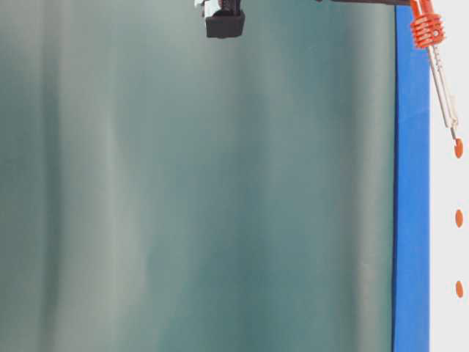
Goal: Touch the tip of the soldering iron to the mark.
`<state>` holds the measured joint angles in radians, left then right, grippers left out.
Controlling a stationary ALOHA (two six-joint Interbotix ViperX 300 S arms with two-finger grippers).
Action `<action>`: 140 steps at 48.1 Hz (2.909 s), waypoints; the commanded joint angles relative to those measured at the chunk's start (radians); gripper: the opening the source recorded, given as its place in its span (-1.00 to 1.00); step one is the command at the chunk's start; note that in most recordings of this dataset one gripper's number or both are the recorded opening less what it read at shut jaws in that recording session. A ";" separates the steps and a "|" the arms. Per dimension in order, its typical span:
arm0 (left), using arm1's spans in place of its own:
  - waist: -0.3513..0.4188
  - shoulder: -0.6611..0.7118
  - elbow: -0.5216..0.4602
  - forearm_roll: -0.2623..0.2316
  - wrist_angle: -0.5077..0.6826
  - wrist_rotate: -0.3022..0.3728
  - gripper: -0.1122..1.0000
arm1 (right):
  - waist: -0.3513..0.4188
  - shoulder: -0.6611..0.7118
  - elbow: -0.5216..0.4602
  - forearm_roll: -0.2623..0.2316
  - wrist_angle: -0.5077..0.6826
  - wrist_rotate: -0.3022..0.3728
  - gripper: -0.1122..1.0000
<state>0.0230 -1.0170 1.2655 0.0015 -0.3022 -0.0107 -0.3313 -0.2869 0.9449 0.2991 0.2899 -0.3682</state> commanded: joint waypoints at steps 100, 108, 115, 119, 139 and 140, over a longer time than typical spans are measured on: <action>0.003 0.003 -0.015 0.000 -0.025 0.000 -0.77 | 0.589 -0.172 -0.003 0.000 -0.172 0.465 -0.68; 0.003 0.003 -0.015 0.000 -0.023 0.000 -0.77 | 0.584 -0.071 -0.069 0.000 -0.216 0.465 -0.68; 0.003 0.003 -0.015 0.000 -0.025 0.000 -0.77 | 0.574 0.052 -0.175 -0.002 -0.224 0.462 -0.68; 0.003 0.003 -0.015 0.000 -0.023 0.000 -0.77 | 0.571 0.123 -0.250 -0.009 -0.219 0.462 -0.68; 0.003 -0.009 -0.017 0.000 -0.023 0.000 -0.77 | 0.563 0.325 -0.474 -0.046 -0.210 0.462 -0.68; 0.003 -0.008 -0.017 0.000 -0.021 0.000 -0.77 | 0.563 0.325 -0.476 -0.046 -0.210 0.462 -0.68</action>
<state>0.0245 -1.0293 1.2640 0.0015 -0.3175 -0.0107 0.2332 0.0476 0.5062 0.2577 0.0828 0.0936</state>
